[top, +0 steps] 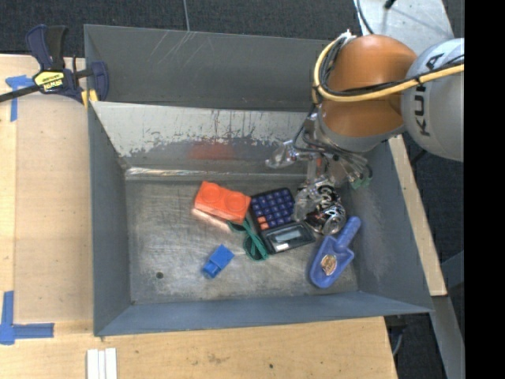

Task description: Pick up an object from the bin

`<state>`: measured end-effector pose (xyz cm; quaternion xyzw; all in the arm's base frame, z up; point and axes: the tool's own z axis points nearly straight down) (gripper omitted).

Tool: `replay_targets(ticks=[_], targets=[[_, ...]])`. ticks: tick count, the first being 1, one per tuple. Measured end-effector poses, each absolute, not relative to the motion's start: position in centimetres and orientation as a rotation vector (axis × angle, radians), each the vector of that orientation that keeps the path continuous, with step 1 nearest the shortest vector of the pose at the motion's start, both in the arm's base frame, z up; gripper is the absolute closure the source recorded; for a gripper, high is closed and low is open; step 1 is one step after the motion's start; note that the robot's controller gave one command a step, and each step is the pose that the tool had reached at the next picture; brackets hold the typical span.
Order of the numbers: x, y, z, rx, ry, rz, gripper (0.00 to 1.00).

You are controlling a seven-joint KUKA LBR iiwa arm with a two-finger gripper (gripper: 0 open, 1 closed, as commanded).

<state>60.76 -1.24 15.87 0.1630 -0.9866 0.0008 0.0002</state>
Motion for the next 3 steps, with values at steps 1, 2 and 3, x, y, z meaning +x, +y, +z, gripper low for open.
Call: replay_targets(ticks=[1, 2, 3], targets=[[60.8, -0.6, 15.2, 0.654, -3.076, 0.001, 0.0], [61.0, -0.7, 7.4, 0.724, -3.064, 0.001, 0.0], [61.1, -0.7, 8.0, 0.724, -3.066, 0.003, 1.0]])
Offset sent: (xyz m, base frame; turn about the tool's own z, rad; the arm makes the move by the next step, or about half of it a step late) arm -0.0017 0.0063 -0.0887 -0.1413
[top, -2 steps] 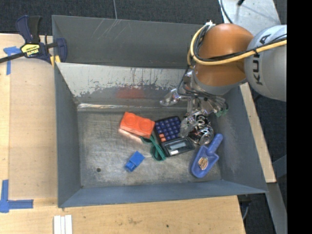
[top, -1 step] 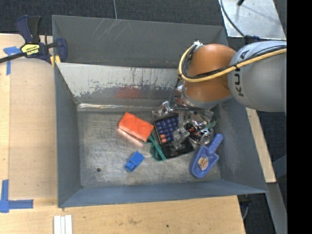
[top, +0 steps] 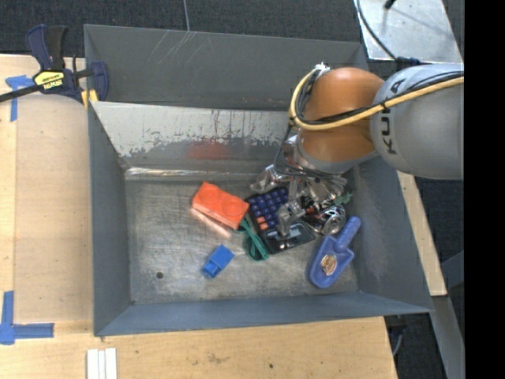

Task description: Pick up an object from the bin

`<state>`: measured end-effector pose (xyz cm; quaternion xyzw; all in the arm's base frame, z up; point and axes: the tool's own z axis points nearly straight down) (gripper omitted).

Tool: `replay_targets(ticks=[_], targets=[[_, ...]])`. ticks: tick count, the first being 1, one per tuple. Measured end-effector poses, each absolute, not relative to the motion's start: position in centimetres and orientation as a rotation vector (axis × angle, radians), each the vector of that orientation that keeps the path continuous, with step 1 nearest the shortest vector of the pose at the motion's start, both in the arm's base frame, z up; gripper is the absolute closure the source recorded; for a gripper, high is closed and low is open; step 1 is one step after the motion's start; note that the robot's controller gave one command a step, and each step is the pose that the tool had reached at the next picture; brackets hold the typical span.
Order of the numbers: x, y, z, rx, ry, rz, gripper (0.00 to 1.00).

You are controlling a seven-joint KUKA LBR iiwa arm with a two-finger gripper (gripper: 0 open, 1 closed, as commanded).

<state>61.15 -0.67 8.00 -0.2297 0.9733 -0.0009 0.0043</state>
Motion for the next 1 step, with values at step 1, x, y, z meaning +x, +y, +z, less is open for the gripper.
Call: replay_targets(ticks=[1], targets=[[61.15, -0.67, 8.0, -0.719, 3.049, -0.003, 1.0]])
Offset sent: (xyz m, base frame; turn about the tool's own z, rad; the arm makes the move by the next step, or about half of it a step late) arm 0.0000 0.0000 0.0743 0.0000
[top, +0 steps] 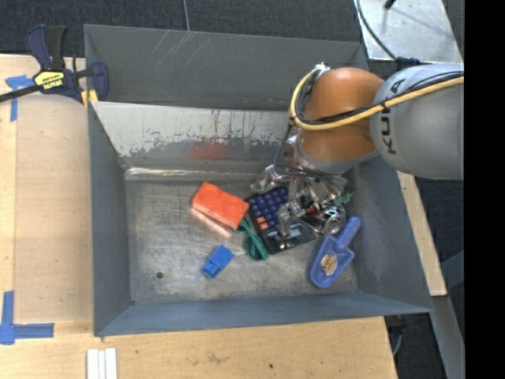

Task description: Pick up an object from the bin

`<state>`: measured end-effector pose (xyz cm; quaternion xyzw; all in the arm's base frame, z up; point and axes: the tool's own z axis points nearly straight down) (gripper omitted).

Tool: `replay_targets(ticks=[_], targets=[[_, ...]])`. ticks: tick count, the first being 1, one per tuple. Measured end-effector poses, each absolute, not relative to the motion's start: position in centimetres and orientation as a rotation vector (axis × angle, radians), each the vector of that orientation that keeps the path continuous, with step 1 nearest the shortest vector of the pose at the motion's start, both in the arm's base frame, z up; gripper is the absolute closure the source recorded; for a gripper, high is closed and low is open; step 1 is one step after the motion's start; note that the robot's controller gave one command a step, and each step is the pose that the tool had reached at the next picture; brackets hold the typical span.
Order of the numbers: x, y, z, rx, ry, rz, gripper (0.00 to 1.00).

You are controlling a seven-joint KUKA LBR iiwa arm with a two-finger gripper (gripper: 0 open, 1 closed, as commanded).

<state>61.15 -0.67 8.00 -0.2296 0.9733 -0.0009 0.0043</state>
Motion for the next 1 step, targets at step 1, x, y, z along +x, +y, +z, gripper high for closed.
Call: replay_targets(ticks=[1], targets=[[61.05, -0.65, 8.26, -0.719, 3.05, -0.002, 1.0]])
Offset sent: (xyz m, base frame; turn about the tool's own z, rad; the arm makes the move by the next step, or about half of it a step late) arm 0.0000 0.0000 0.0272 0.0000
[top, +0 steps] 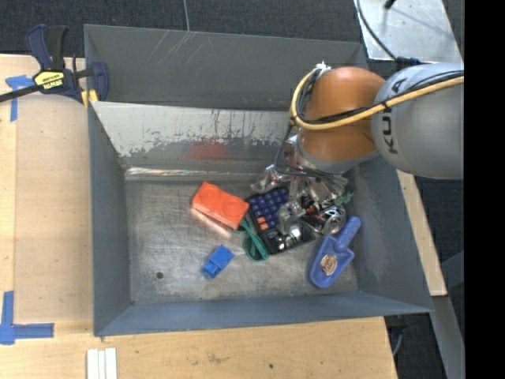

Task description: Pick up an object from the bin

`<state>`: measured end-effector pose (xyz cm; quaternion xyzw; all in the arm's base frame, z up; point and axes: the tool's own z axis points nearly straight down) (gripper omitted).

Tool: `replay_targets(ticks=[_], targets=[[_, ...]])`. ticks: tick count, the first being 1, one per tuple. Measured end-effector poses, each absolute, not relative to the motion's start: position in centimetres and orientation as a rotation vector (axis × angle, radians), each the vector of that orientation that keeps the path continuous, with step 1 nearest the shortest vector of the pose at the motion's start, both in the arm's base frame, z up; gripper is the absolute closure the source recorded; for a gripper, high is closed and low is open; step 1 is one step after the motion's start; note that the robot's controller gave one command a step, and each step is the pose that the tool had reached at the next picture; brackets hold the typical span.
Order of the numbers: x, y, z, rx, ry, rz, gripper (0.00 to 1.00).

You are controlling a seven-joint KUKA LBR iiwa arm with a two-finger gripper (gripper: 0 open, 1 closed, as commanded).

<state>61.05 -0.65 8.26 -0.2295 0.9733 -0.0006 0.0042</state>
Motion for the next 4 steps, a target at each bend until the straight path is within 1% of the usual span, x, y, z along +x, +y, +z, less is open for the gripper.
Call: replay_targets(ticks=[2, 4], targets=[[61.0, -0.6, 11.3, -0.718, 3.051, -0.002, 1.0], [61.0, -0.6, 13.1, -0.715, 3.054, -0.001, 1.0]])
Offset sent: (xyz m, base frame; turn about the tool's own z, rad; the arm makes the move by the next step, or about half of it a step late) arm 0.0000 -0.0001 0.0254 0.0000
